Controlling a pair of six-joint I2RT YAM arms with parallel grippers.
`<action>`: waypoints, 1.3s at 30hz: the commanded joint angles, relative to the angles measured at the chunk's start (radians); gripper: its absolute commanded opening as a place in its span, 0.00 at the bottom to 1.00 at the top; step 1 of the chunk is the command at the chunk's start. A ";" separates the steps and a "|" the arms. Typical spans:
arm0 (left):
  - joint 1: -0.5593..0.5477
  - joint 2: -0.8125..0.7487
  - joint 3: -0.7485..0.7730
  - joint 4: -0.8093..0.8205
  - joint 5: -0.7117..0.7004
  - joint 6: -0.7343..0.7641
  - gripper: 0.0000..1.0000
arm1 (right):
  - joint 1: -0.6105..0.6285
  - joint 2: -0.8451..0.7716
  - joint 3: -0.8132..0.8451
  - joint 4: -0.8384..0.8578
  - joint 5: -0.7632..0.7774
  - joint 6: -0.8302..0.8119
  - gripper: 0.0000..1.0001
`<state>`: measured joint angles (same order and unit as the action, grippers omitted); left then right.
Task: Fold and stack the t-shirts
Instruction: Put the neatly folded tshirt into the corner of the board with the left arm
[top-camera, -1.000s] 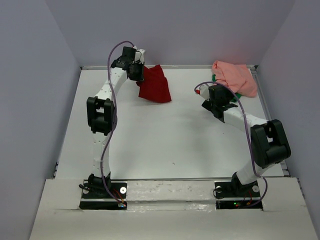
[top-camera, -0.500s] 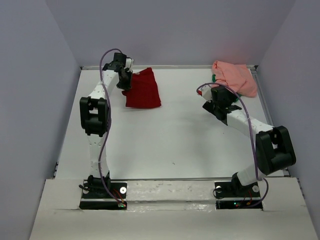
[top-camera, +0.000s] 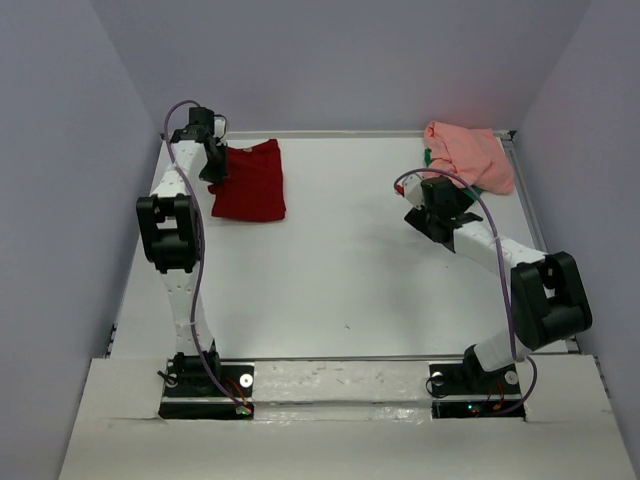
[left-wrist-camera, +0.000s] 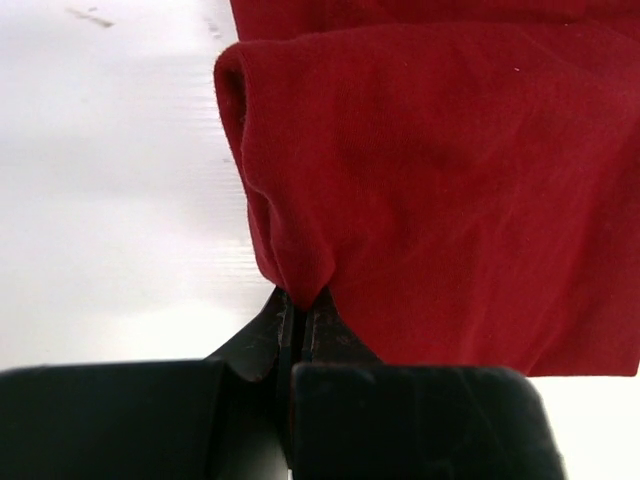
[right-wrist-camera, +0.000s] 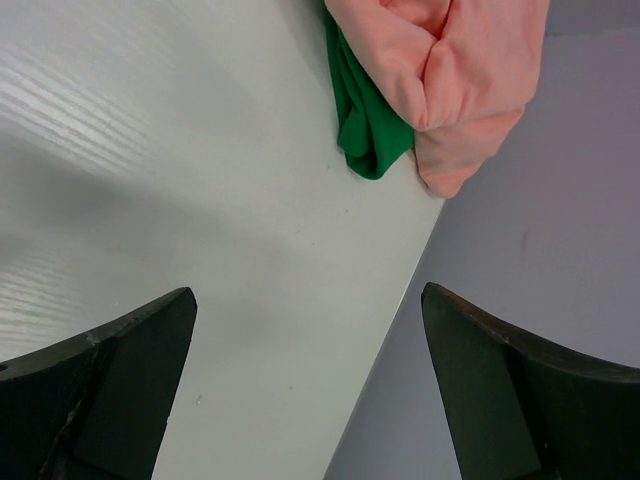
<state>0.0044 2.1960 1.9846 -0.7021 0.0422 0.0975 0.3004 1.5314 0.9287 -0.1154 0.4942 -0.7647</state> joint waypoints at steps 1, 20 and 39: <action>0.054 -0.053 0.019 -0.010 -0.031 0.021 0.00 | -0.007 -0.033 -0.018 -0.003 -0.013 0.033 1.00; 0.189 0.071 0.120 -0.019 -0.149 0.082 0.00 | -0.007 -0.016 -0.019 -0.010 -0.013 0.044 1.00; 0.246 0.169 0.212 0.016 -0.364 0.146 0.00 | -0.007 0.006 -0.014 -0.018 -0.009 0.050 1.00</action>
<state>0.2382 2.3501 2.1475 -0.7143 -0.2283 0.2092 0.3004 1.5318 0.9054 -0.1318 0.4870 -0.7338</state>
